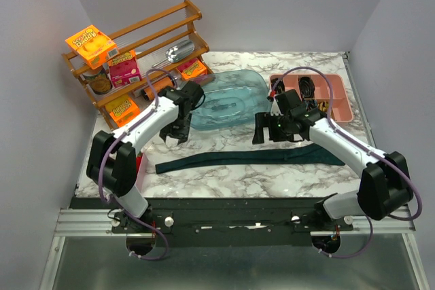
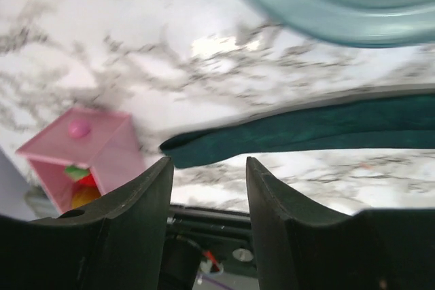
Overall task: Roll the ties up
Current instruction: Flatten out the tie at the center of the board.
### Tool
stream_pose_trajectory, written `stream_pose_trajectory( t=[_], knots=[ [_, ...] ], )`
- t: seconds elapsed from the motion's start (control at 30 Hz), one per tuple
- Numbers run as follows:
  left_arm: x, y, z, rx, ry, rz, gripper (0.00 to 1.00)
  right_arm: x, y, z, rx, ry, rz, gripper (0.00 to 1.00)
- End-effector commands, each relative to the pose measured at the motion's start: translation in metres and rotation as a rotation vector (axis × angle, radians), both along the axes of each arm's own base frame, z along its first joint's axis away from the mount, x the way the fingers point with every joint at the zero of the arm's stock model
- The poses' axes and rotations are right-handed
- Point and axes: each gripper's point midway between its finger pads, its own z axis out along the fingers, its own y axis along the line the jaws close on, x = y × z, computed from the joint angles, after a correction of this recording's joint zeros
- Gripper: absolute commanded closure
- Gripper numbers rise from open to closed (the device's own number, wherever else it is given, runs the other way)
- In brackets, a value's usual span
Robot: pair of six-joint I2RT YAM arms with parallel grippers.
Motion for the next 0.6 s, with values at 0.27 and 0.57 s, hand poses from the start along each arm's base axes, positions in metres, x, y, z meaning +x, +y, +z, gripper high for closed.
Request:
stream_pose_trajectory(
  t=[0.27,0.57],
  knots=[
    [0.029,-0.192,0.018,-0.589,-0.263,-0.385,0.51,0.002,-0.095,0.028,0.069,-0.076,-0.437,0.04],
    [-0.001,-0.29,0.02,-0.791,-0.236,-0.598,0.59,-0.016,-0.145,-0.006,0.137,0.031,-0.697,0.07]
  ],
)
